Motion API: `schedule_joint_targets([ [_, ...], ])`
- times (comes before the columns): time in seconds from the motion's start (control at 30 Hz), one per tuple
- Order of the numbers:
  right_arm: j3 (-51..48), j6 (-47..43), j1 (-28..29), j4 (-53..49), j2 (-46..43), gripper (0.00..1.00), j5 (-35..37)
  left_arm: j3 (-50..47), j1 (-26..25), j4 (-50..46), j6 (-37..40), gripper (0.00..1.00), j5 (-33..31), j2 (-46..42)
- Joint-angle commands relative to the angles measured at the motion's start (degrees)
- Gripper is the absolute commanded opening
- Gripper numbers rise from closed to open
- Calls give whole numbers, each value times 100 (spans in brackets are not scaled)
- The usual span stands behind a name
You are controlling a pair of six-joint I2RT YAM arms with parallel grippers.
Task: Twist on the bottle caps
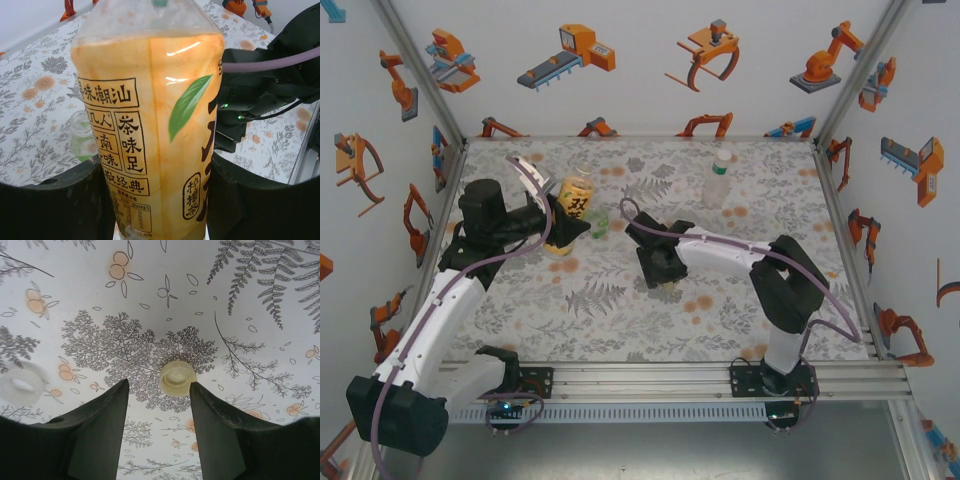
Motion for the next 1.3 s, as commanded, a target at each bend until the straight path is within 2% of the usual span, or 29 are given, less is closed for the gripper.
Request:
schedule_joint_targets([
  [0.0,-233,223,-52,240,-410,52,-73,36,14,53,-36,0,157,-9],
  [0.2,-786,513,-266,803,-703,52,-372,19,14,51,-31,0,160,-49],
  [0.5,-862,531,-294,927,-588,52,-449,19,14,62,-41,0,160,-14],
  [1.27,-719,395,-294,651,-383,52,-226,28,14,63,-40,0,159,30],
])
